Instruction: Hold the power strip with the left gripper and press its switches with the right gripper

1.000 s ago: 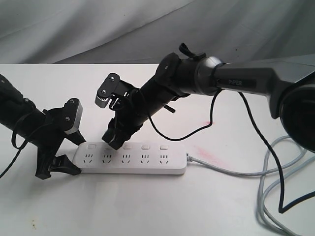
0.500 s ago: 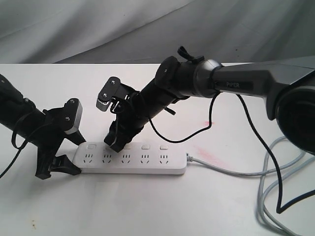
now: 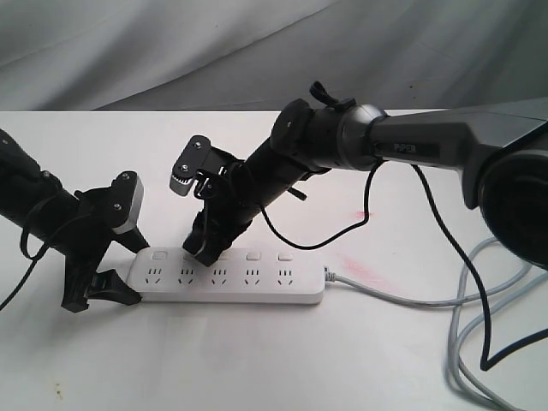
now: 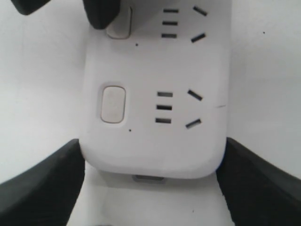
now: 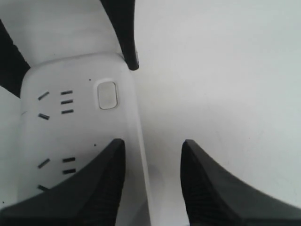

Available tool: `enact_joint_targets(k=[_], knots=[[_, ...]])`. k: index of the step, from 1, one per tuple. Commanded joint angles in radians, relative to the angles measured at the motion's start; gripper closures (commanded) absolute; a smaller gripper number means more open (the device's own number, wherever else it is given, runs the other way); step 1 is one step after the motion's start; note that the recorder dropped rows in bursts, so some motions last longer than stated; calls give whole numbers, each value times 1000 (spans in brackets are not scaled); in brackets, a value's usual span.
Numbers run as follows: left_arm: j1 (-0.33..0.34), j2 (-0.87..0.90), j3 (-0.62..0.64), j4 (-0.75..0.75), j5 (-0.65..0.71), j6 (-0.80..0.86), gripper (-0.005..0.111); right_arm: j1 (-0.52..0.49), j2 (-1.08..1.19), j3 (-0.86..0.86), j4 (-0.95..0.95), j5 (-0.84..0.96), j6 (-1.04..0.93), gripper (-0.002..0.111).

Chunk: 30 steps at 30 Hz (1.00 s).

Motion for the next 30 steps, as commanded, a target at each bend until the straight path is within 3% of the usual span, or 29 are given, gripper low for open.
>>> enact_joint_targets(k=[1,30], knots=[[-6,4,-7,-2,2,-1,67,-4,9,6,-29,18,-22,71],[-6,4,-7,-2,2,1,67,-16,44,87,-77,2,-22,71]])
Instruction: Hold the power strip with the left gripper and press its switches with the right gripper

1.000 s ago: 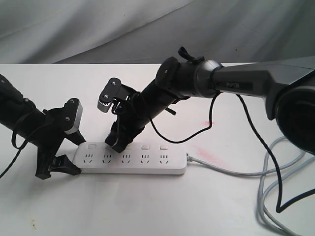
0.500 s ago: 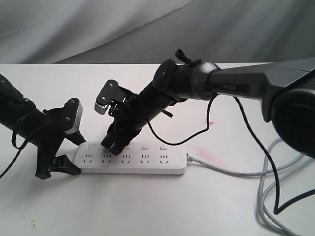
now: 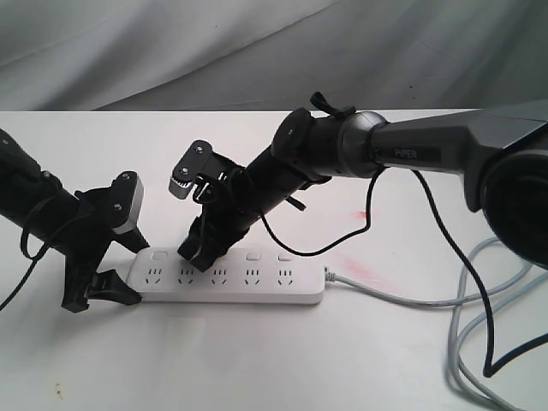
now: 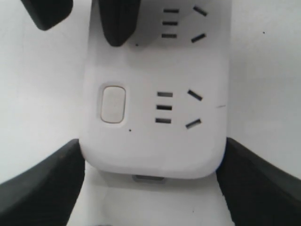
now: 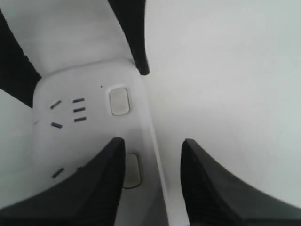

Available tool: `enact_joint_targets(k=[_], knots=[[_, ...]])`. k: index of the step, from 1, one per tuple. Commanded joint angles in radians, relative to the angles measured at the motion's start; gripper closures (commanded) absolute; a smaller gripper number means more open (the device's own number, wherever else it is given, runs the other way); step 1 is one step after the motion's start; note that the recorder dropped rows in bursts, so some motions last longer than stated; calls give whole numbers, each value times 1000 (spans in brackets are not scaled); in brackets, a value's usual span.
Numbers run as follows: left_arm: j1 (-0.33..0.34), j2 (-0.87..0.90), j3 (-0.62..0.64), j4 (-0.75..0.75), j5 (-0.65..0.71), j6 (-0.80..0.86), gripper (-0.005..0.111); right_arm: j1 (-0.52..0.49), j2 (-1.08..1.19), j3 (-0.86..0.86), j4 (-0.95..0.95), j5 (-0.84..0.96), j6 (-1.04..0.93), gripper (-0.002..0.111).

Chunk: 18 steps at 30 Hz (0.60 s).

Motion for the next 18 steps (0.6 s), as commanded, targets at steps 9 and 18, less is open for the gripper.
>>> enact_joint_targets(k=[9,18], knots=[[-6,4,-7,-2,2,1,67,-19,39,33,-121,24,-12,71],[-6,4,-7,-2,2,1,67,-19,-57,33,-57,9,-12,71]])
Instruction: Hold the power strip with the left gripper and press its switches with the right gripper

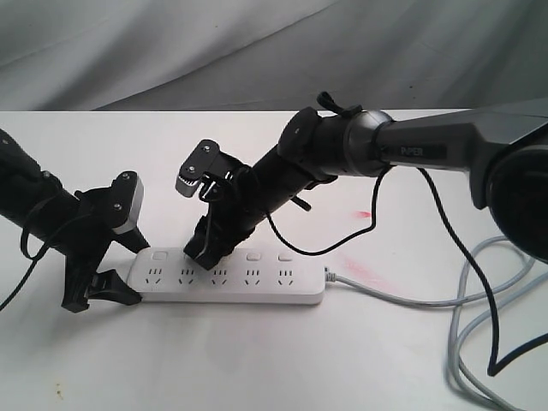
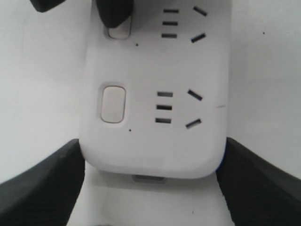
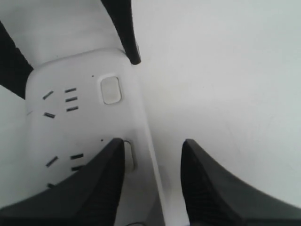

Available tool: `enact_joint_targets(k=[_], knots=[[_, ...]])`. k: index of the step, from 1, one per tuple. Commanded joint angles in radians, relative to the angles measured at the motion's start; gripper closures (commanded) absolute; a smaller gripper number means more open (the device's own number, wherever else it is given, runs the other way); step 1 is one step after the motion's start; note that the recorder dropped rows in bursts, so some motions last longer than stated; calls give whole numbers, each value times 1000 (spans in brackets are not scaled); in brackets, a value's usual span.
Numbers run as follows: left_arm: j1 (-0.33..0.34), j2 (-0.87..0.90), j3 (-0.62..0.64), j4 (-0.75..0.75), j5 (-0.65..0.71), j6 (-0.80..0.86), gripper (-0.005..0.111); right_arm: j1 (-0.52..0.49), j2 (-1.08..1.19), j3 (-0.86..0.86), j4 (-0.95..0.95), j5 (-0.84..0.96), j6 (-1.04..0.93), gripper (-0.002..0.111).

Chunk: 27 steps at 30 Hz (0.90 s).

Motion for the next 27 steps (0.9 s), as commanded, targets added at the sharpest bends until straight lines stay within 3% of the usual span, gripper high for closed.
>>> enact_joint_targets(k=[1,14,27], knots=[[-6,4,-7,0,2,1,67,-5,-56,20,-66,9,-14,71],[-6,4,-7,0,2,1,67,-33,-105,37,-132,49,-7,71],[-6,4,-7,0,2,1,67,-33,-105,114,-134,-64,-7,71]])
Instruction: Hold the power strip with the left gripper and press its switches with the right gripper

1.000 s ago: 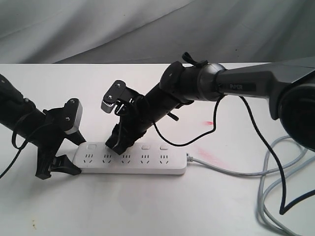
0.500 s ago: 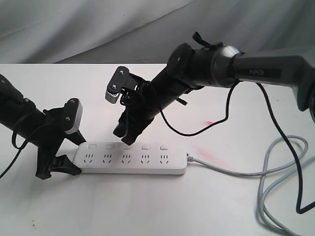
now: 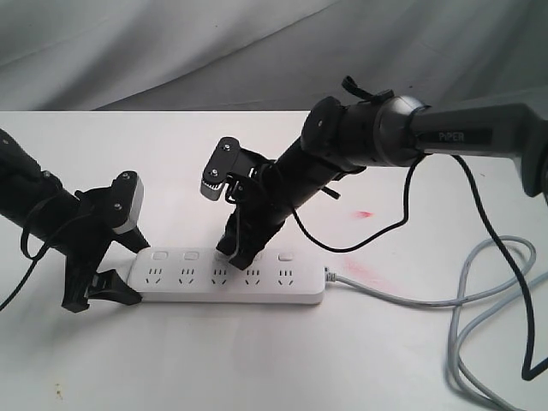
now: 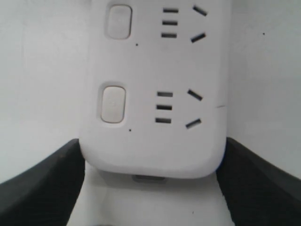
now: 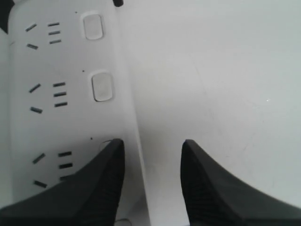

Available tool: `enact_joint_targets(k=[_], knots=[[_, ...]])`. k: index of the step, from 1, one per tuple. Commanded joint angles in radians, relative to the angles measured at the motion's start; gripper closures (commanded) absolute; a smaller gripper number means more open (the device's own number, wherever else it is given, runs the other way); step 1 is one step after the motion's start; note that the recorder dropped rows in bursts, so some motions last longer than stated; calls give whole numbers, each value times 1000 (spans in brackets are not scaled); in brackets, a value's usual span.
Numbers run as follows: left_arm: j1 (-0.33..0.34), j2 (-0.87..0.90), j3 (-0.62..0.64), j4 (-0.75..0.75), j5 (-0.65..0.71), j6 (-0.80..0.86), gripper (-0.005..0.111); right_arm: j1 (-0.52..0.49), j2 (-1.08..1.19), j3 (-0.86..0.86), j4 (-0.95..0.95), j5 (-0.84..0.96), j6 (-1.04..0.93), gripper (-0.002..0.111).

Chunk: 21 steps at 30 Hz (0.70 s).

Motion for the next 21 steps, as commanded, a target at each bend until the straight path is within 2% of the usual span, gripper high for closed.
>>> enact_joint_targets(k=[1,21], knots=[[-6,4,-7,0,2,1,67,-3,-6,10,0,-24,-1,71],[-6,4,-7,0,2,1,67,1,-21,10,11,-19,-1,71]])
